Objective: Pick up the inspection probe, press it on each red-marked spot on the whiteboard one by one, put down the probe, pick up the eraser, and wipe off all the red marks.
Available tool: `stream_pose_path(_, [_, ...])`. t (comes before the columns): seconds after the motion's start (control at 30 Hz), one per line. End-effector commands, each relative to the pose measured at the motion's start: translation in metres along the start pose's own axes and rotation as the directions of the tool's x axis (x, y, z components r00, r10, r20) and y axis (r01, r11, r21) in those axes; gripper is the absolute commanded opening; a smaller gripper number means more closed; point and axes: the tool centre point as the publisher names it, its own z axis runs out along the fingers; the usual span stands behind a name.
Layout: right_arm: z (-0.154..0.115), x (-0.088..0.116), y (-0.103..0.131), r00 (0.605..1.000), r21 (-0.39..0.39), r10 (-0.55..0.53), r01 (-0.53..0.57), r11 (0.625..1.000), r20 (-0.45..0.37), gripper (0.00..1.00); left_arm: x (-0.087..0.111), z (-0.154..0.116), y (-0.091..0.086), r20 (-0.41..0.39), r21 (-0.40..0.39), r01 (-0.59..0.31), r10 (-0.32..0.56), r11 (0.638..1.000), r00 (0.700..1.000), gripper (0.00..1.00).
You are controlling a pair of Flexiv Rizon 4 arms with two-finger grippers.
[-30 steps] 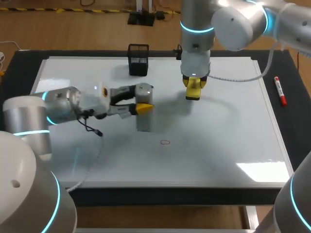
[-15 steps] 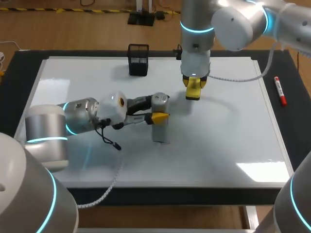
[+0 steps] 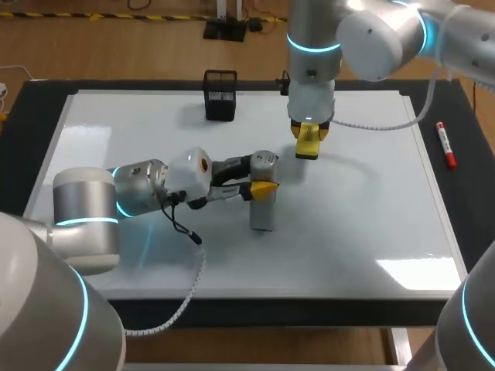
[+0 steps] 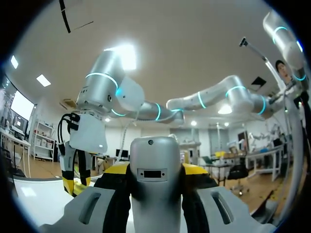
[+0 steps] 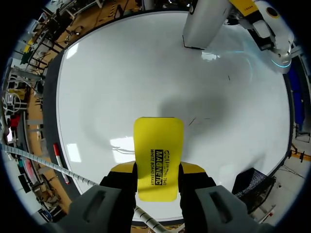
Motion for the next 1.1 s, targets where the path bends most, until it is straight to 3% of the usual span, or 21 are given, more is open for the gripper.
stream_pose_path(0.03, [-0.001, 0.001, 0.000, 1.000, 0.002, -0.001, 0.001, 1.000, -0.002, 0.00, -0.002, 0.003, 0.003, -0.003, 0.003, -0.002, 0.002, 1.000, 1.000, 0.00])
stream_pose_path(1.1, [-0.001, 0.001, 0.000, 1.000, 0.002, -0.001, 0.001, 1.000, -0.002, 0.00, -0.001, 0.001, 0.015, -0.019, -0.084, -0.021, 0.020, 0.996, 1.000, 0.00])
